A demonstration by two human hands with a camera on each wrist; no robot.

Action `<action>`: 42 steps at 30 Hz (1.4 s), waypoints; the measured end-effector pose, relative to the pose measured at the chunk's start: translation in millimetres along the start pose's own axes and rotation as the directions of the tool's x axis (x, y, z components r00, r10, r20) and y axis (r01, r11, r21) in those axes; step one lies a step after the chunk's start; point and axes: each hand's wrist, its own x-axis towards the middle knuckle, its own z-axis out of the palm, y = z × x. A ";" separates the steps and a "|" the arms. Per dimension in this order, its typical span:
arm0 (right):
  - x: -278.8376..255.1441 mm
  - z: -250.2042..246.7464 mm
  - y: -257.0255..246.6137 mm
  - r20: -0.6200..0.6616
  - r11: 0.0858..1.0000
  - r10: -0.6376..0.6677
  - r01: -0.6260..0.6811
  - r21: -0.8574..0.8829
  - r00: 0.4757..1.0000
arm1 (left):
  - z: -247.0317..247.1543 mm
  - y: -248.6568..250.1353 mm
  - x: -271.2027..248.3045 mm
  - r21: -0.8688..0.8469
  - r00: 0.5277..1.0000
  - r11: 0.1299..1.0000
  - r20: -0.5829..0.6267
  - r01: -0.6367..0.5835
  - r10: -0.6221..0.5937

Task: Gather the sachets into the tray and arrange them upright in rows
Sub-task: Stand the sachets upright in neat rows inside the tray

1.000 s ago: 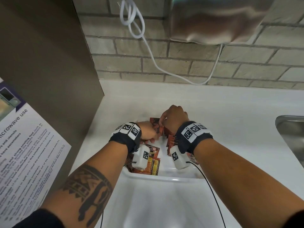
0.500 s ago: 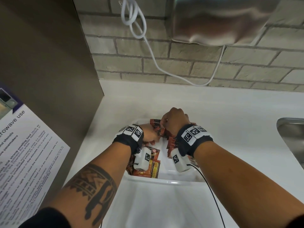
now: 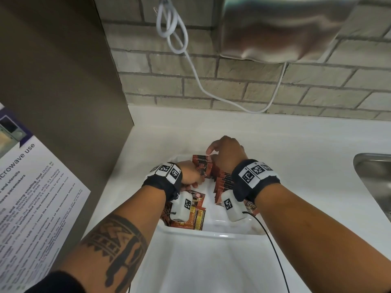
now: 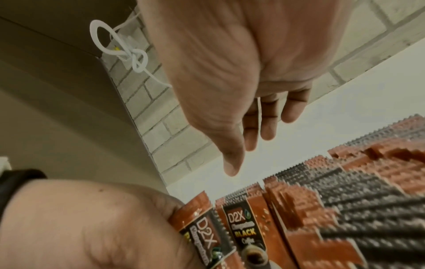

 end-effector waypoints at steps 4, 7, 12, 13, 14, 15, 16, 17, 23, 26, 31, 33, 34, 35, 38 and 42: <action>-8.8 -8.1 -0.3 0.051 0.987 -0.107 0.100 0.124 0.993 | -10.2 -0.8 -11.3 -0.307 0.993 0.947 0.051 -0.090 0.111; -13.6 -14.1 -1.9 0.060 0.961 -0.110 0.090 0.263 0.992 | -15.2 -5.6 -20.5 -0.635 0.956 0.745 0.035 -0.204 0.292; -14.0 -22.6 0.4 0.016 0.903 -0.089 0.074 0.423 0.996 | -21.3 -10.5 -23.8 -0.548 0.928 0.754 -0.141 -0.364 0.345; -14.5 -24.0 -0.2 0.017 0.906 -0.088 0.073 0.417 0.996 | -22.2 -12.0 -22.2 -0.505 0.920 0.769 -0.197 -0.392 0.339; -14.8 -25.1 -0.5 0.016 0.914 -0.092 0.078 0.398 0.996 | -22.7 -13.2 -20.2 -0.463 0.910 0.784 -0.241 -0.413 0.337; -14.9 -25.6 -1.0 0.015 0.924 -0.100 0.087 0.371 0.995 | -22.3 -14.2 -19.1 -0.427 0.904 0.799 -0.269 -0.422 0.333; -15.1 -25.9 -2.0 0.012 0.934 -0.106 0.095 0.344 0.994 | -22.0 -14.8 -17.9 -0.392 0.899 0.817 -0.293 -0.423 0.325; -15.4 -25.8 -3.5 0.007 0.944 -0.106 0.099 0.314 0.994 | -21.9 -15.0 -17.4 -0.337 0.895 0.846 -0.319 -0.414 0.311; -11.3 -19.7 -6.8 0.053 0.991 -0.055 0.048 0.128 0.997 | -26.7 -2.5 -28.9 0.244 0.909 0.969 -0.396 -0.032 0.130; -7.4 -11.6 -7.7 0.083 1.000 0.012 -0.014 0.022 0.996 | -23.9 -0.4 -26.3 0.312 0.910 0.950 -0.401 0.025 0.108; -9.1 -1.6 -11.2 0.090 0.999 0.050 -0.050 -0.011 0.995 | -6.2 2.3 -5.0 0.465 0.989 0.884 -0.103 -0.047 0.107; -8.0 3.1 -11.2 0.107 0.998 0.055 -0.053 -0.029 0.993 | 0.6 2.5 5.2 0.493 0.995 0.869 -0.054 -0.049 0.086; -7.4 5.5 -10.9 0.112 0.998 0.059 -0.056 -0.036 0.992 | 2.5 3.4 7.3 0.509 0.996 0.859 -0.033 -0.055 0.083; -6.6 7.5 -10.5 0.113 0.998 0.061 -0.057 -0.039 0.992 | 4.1 4.5 9.3 0.528 0.997 0.847 -0.011 -0.061 0.079; -4.4 12.0 -8.4 0.112 0.996 0.064 -0.057 -0.064 0.992 | 7.0 6.8 16.4 0.572 0.995 0.815 0.024 -0.089 0.092; -2.7 11.4 -7.0 0.118 0.995 0.048 -0.037 -0.093 0.992 | 7.8 3.1 29.4 0.573 0.996 0.815 0.027 -0.089 0.090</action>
